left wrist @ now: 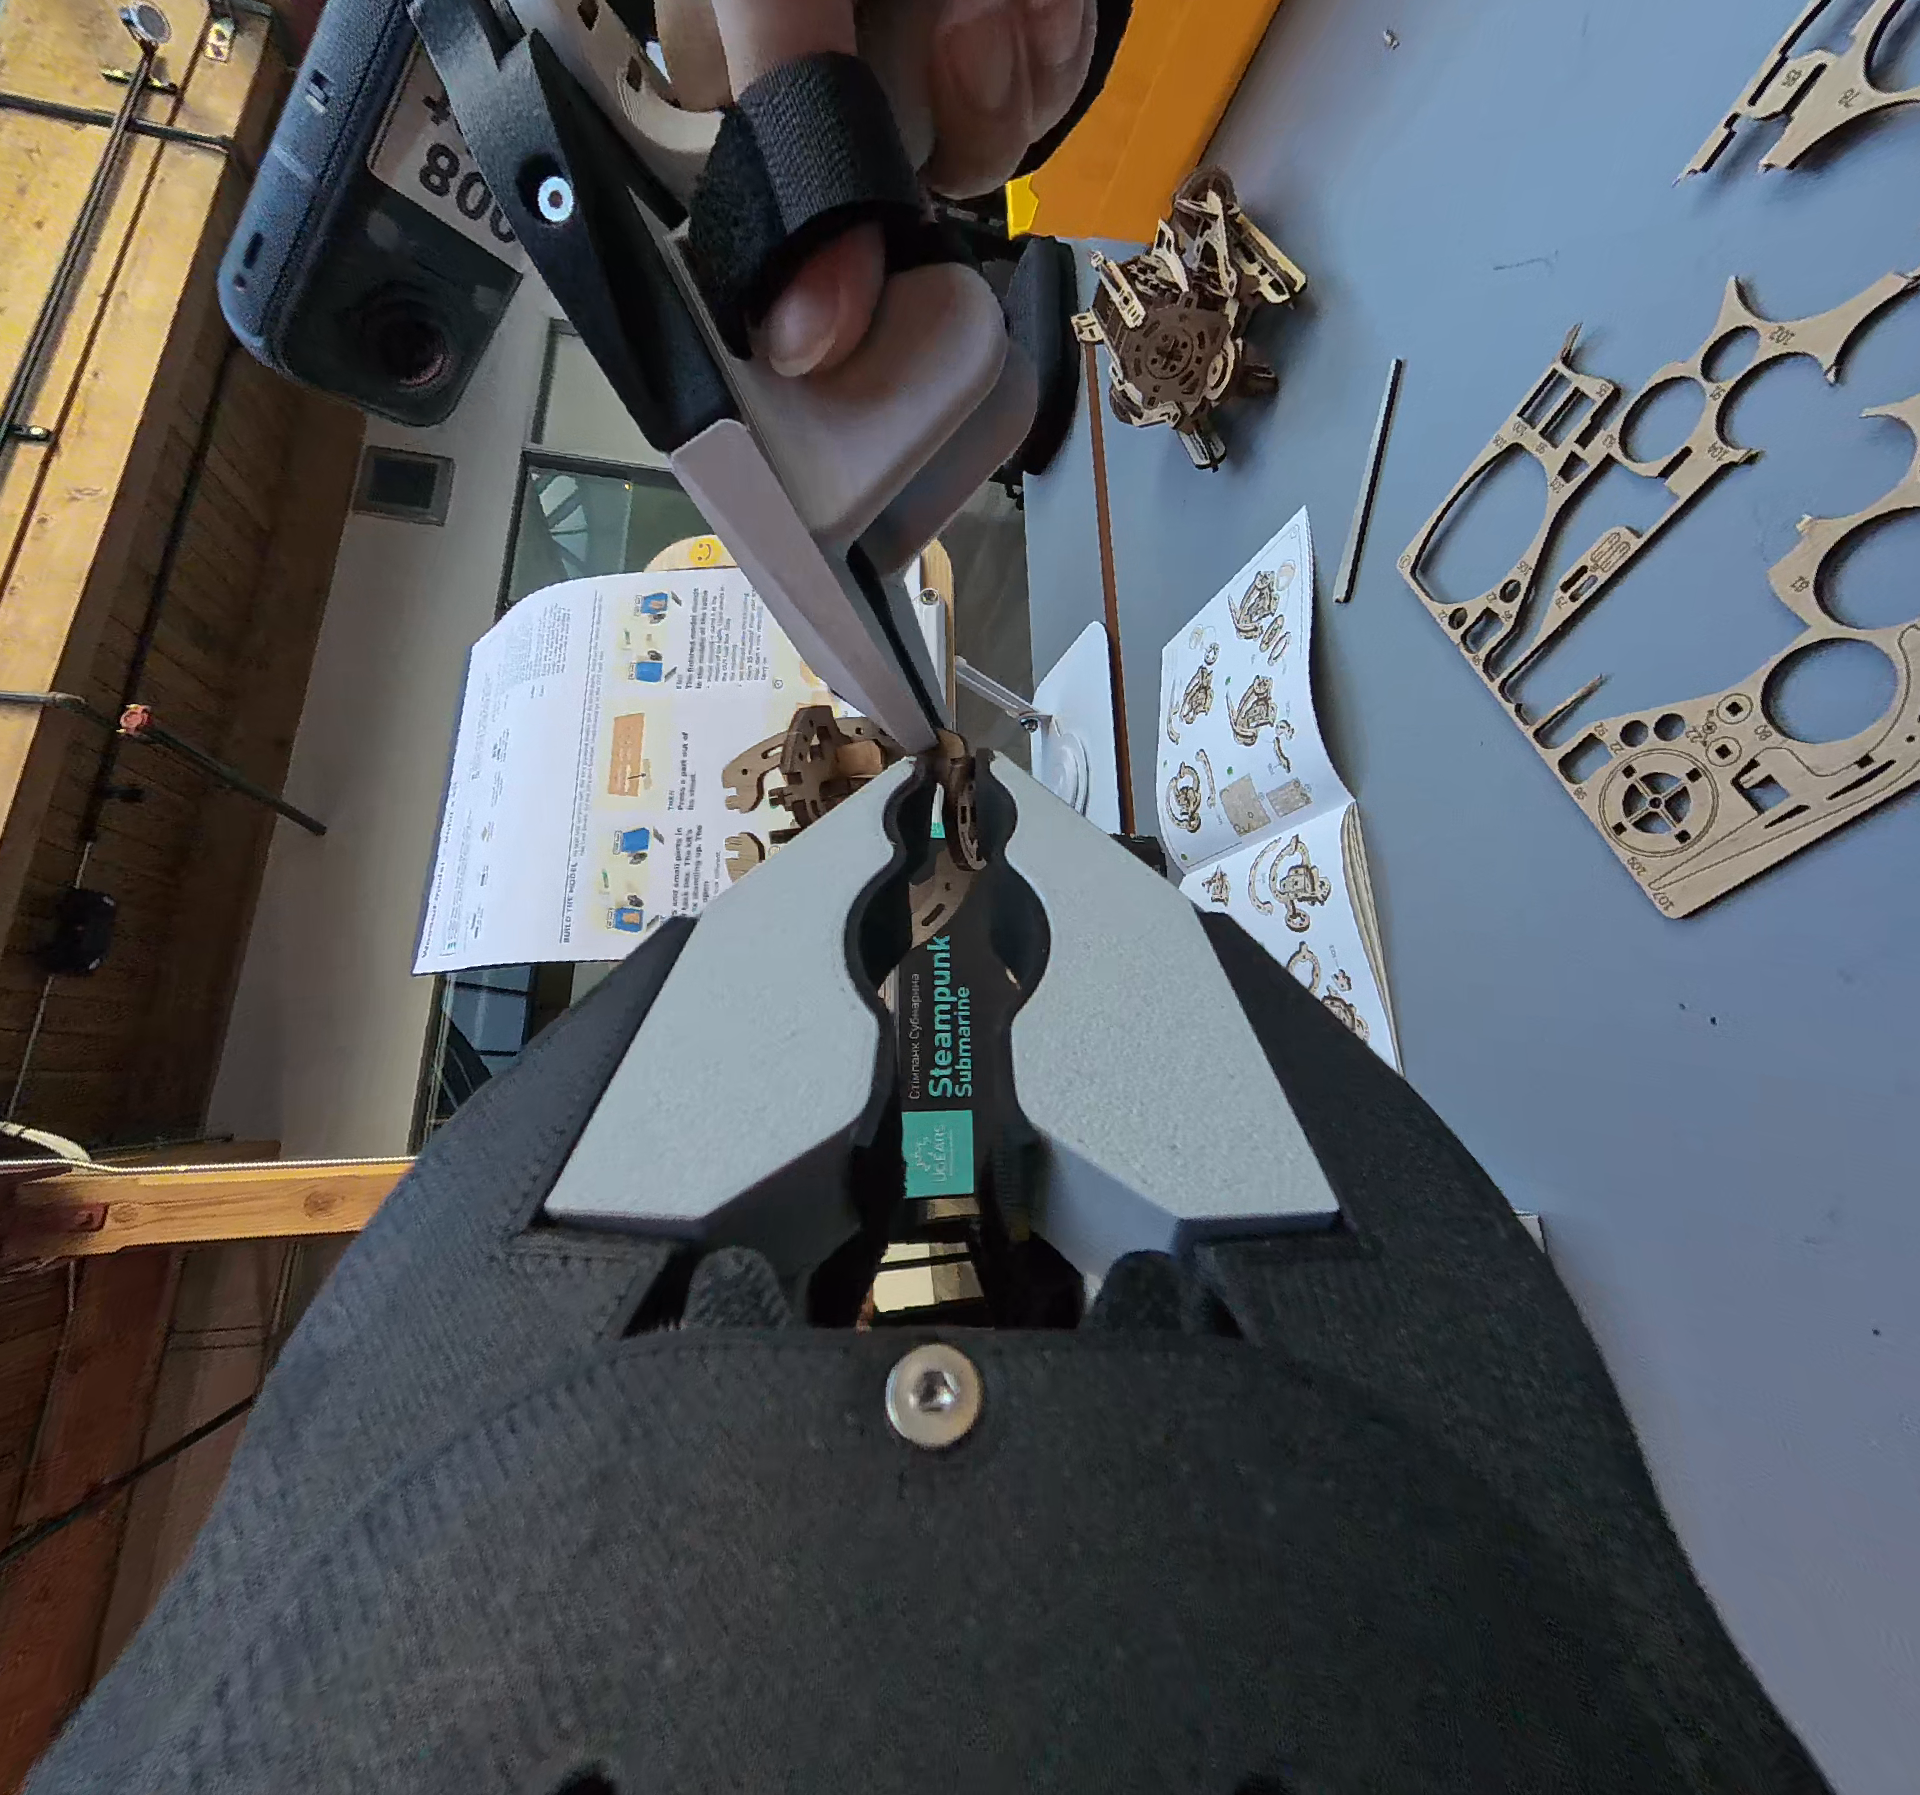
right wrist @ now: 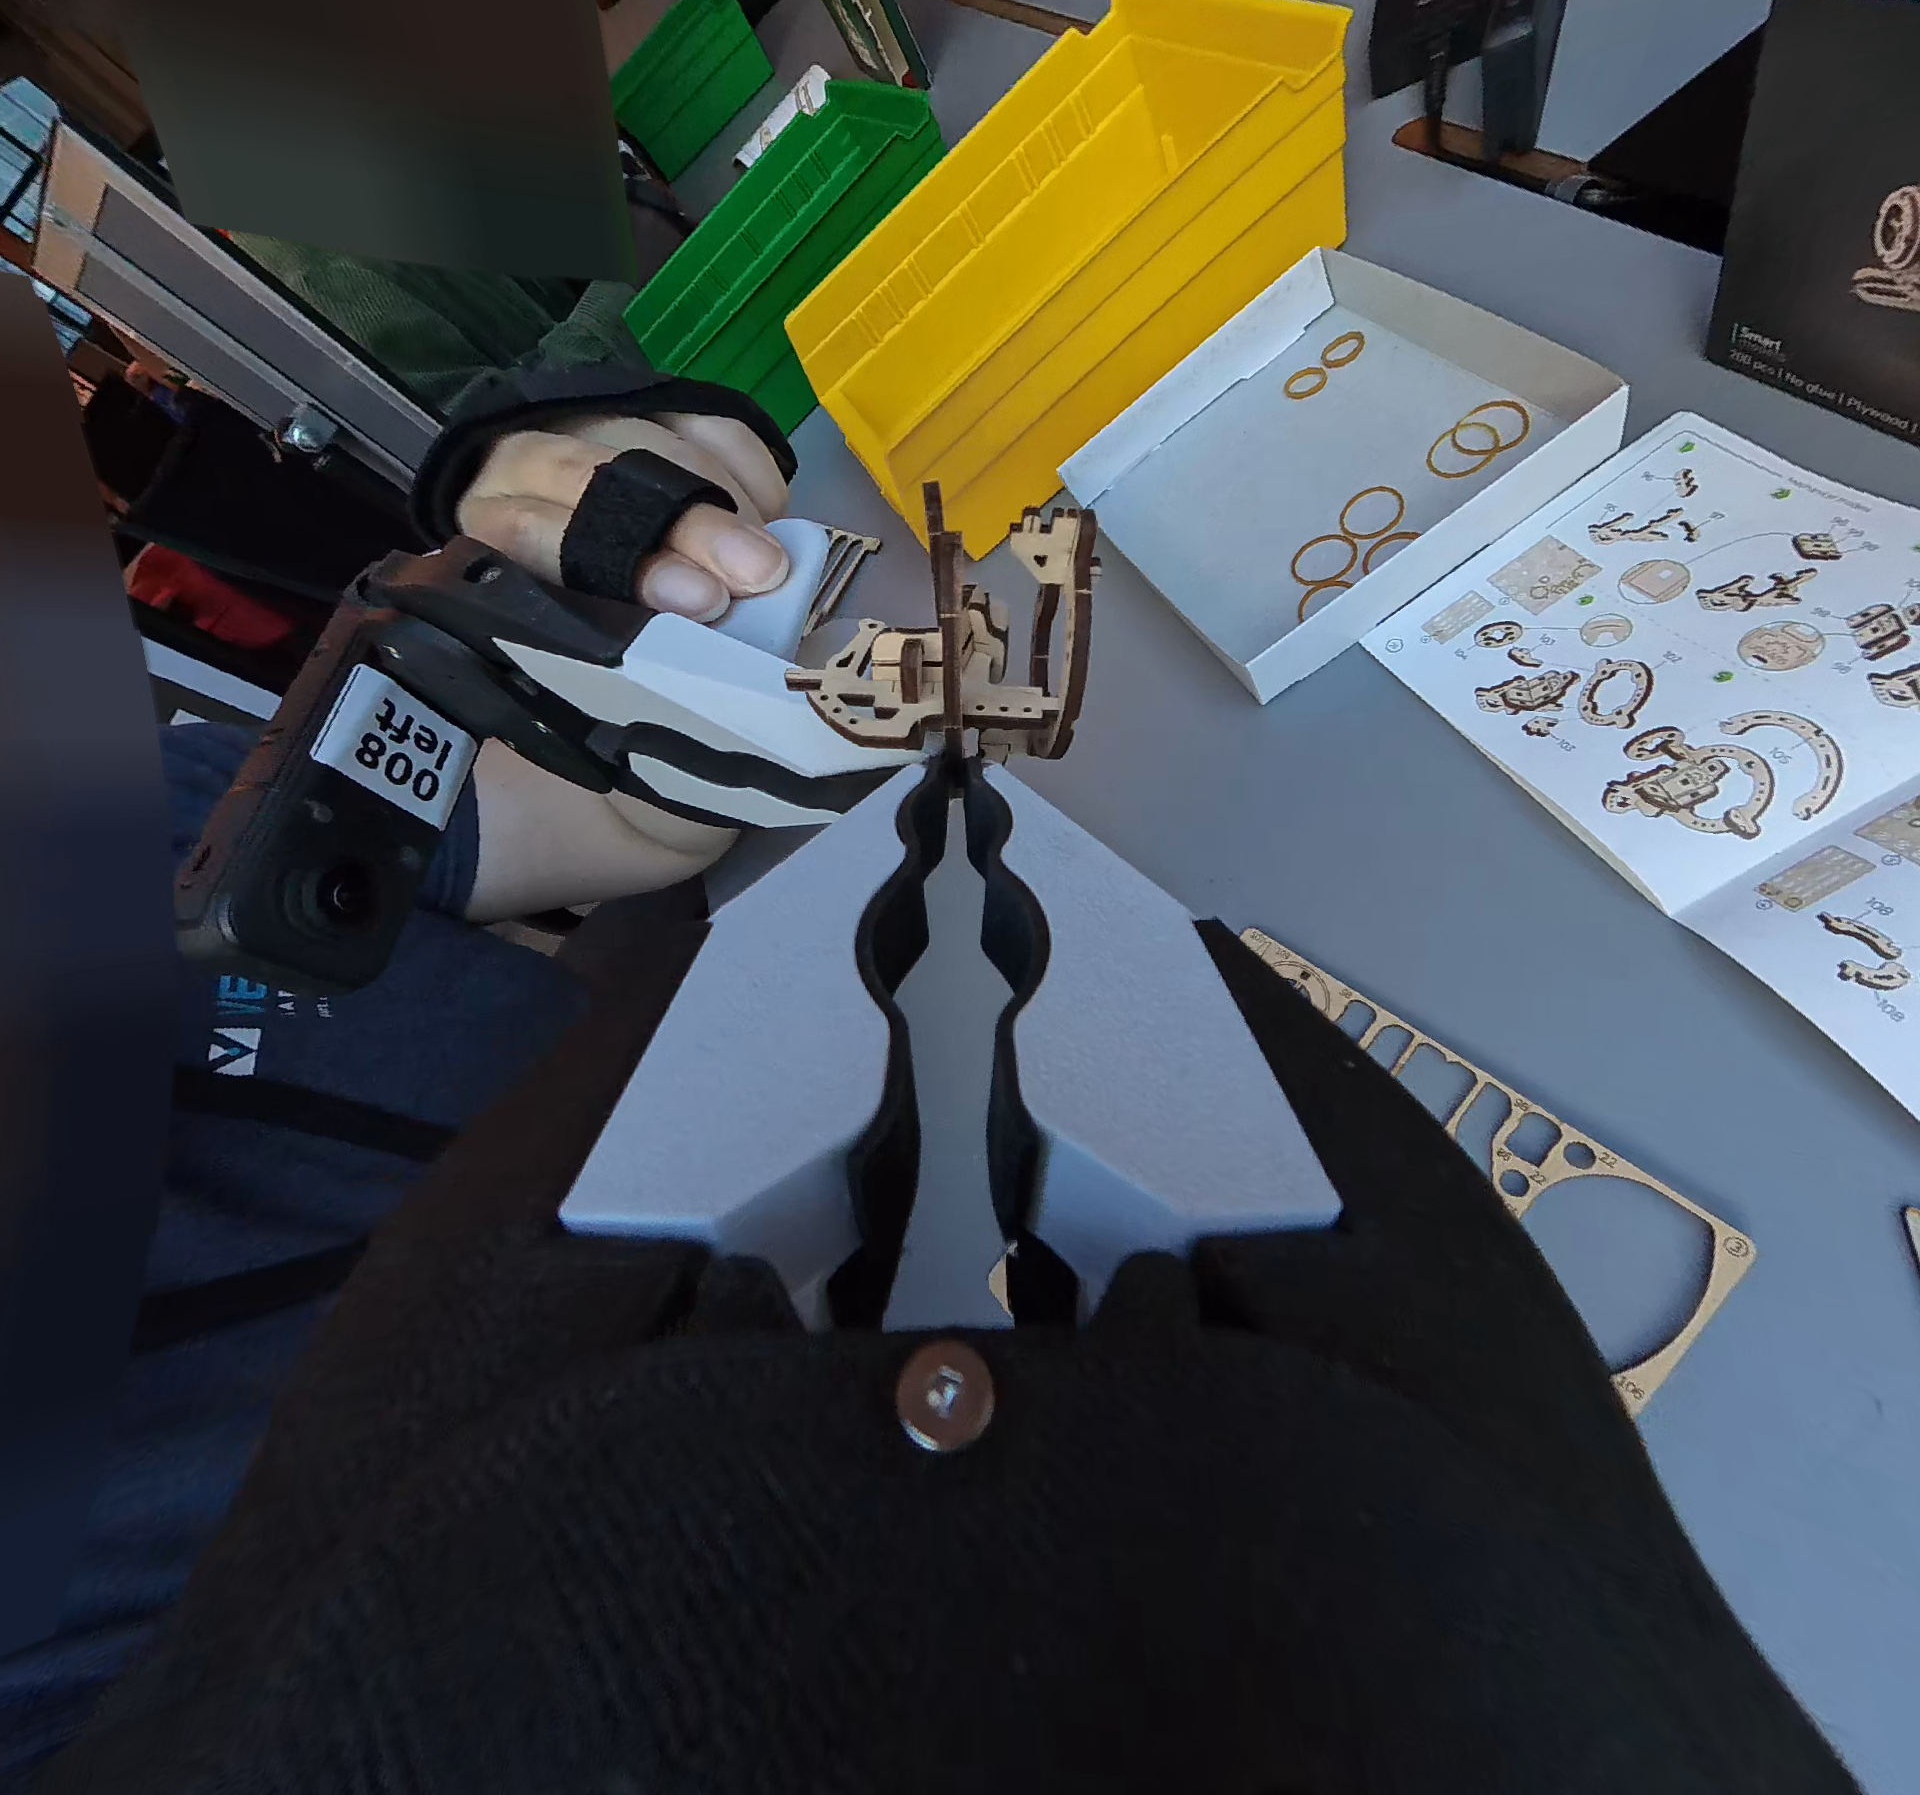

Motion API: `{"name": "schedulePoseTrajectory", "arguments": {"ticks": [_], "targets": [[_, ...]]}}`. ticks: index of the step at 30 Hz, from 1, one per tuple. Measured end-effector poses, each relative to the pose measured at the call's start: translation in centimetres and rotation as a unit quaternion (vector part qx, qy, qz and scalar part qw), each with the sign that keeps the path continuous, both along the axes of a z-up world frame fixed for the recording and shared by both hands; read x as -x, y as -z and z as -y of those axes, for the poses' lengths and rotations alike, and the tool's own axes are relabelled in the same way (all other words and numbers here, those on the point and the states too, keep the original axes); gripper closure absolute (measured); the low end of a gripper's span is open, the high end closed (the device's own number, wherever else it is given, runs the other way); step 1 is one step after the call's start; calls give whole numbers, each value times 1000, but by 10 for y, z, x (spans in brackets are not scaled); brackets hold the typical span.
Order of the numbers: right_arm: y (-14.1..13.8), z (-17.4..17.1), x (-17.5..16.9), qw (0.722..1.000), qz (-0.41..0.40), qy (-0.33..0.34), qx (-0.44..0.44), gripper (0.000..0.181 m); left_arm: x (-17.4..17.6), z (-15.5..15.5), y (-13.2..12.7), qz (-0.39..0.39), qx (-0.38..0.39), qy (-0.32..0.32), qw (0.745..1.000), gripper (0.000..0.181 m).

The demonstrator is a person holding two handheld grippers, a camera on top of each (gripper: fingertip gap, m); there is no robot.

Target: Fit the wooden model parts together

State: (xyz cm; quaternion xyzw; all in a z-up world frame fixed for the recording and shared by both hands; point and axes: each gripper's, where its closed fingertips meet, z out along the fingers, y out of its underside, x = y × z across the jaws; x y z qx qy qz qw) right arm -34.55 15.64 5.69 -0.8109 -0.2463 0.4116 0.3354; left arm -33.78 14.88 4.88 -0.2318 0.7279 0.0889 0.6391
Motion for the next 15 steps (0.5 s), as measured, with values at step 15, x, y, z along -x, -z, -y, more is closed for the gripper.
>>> {"name": "schedulePoseTrajectory", "arguments": {"ticks": [15], "targets": [[-9, 3, 0, 1000, 0, 1, -24, 180, -1, 3, -8, 20, 12, 2, 1000, 169]]}}
